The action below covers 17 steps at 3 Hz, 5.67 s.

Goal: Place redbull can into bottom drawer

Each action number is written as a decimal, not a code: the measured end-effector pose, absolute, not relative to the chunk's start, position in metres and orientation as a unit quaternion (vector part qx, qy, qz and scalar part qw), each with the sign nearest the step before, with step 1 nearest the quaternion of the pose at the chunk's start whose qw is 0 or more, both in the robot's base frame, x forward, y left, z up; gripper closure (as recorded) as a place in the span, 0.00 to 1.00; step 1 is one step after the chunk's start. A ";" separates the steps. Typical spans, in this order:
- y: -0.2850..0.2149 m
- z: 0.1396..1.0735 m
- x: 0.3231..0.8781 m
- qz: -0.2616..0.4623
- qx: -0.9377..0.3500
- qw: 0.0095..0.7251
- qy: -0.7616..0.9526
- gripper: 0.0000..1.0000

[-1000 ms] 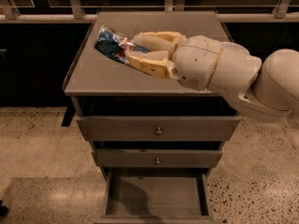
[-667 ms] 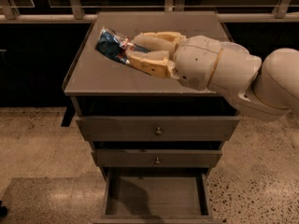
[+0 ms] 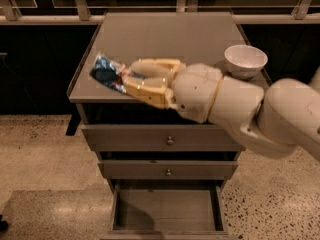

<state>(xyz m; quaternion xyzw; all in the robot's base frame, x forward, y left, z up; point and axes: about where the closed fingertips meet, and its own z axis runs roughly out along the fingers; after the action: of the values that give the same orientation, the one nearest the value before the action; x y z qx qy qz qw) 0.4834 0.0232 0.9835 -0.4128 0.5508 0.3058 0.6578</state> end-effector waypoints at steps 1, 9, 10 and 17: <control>0.009 0.922 0.450 0.292 -0.369 0.617 0.630 1.00; 0.016 0.605 0.425 0.355 -0.260 0.434 0.786 1.00; 0.010 0.571 0.423 0.349 -0.239 0.431 0.797 1.00; -0.017 0.344 0.458 0.327 -0.103 0.379 0.860 1.00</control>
Offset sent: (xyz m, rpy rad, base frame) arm -0.1135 -0.0190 -0.2256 -0.2185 0.5020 -0.2165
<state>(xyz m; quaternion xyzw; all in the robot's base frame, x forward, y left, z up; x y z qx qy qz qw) 0.4577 -0.0167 0.3440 -0.1028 0.8596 0.3266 0.3792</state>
